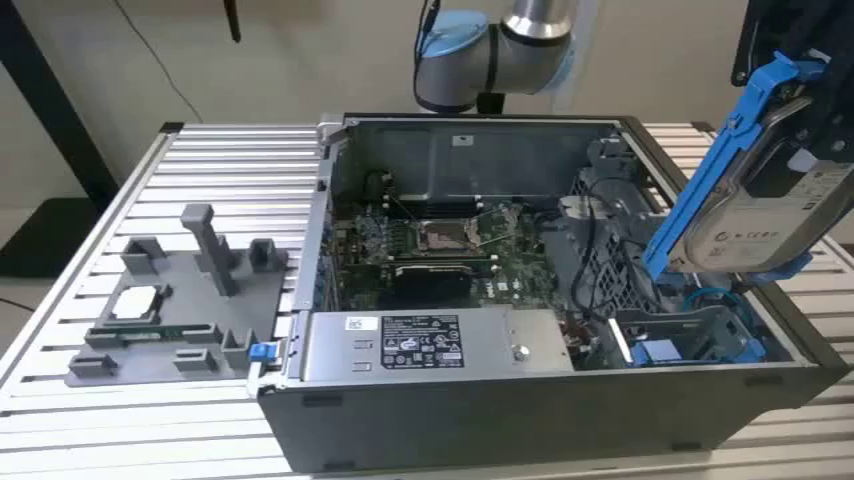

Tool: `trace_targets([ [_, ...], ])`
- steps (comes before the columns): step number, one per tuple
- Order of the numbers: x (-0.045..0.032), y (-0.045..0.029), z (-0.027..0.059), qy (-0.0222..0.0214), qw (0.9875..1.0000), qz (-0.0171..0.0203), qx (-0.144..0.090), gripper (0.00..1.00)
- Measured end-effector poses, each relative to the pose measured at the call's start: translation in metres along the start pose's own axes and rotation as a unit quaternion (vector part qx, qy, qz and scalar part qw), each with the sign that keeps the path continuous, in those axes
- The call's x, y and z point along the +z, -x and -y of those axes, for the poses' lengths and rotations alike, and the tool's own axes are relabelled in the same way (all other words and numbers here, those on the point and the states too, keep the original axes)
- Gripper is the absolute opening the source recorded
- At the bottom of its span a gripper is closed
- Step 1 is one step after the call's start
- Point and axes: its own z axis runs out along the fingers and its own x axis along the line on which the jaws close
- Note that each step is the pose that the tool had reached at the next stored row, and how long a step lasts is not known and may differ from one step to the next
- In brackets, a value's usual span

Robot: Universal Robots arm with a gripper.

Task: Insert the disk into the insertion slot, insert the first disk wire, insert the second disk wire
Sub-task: 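Insert the disk into the insertion slot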

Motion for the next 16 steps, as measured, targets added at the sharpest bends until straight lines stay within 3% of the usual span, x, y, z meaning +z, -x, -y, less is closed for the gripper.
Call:
trace_targets([
  [10,0.0001,-0.0002,0.0000,0.0004,1.0000,-0.0001,0.000,0.00],
  [16,0.0054,-0.0005,0.0003,0.0004,1.0000,0.0000,0.000,0.00],
])
